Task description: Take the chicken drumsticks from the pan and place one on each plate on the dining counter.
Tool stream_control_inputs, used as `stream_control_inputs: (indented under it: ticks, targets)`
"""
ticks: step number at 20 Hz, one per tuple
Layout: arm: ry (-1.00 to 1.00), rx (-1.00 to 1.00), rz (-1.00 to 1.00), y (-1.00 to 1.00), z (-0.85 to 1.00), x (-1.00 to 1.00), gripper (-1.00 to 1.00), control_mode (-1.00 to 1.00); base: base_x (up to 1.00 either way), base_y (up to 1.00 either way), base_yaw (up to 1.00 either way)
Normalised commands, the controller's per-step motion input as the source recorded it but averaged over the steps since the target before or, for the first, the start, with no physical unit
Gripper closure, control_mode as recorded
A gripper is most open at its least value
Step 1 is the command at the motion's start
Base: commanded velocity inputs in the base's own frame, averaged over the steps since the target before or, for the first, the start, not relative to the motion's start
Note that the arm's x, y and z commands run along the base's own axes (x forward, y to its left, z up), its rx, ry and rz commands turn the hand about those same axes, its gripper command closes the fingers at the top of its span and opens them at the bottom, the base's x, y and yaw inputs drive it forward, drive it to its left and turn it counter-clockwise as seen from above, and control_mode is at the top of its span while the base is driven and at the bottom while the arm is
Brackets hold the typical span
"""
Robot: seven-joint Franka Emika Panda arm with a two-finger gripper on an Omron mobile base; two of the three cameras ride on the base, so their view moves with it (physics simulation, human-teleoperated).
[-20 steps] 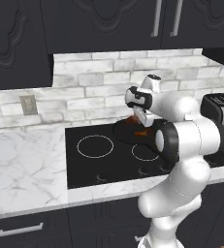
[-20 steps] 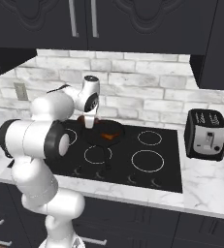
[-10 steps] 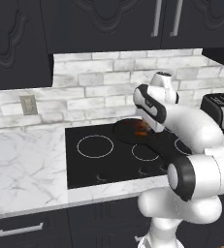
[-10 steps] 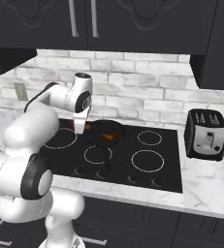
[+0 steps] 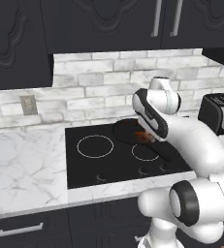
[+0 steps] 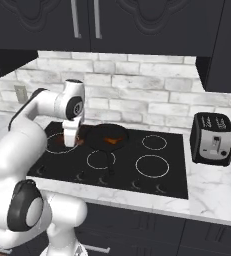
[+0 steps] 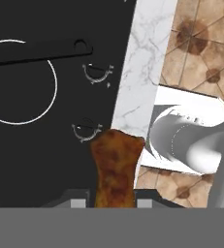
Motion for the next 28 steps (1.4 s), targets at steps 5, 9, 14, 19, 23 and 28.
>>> stream_control_inputs:
  ticks: [5,9,14,19,23,28]
  targets:
    - [0.01,-0.02,0.00,0.06,0.00,-0.32,1.00,1.00,-0.58,0.05,-0.01]
    - [0.00,0.00,0.00,0.00,0.00,0.00,1.00,1.00,-1.00,0.08,-0.05]
    - [0.00,0.00,0.00,0.00,0.00,0.00,1.00,1.00,-1.00,0.12,-0.10]
    - [0.00,0.00,0.00,0.00,0.00,0.00,1.00,1.00,-1.00,0.16,-0.11]
    - [0.00,0.00,0.00,0.00,0.00,0.00,1.00,1.00,-1.00,0.04,-0.08]
    - [0.00,0.00,0.00,0.00,0.00,0.00,1.00,1.00,-1.00,0.00,-0.03]
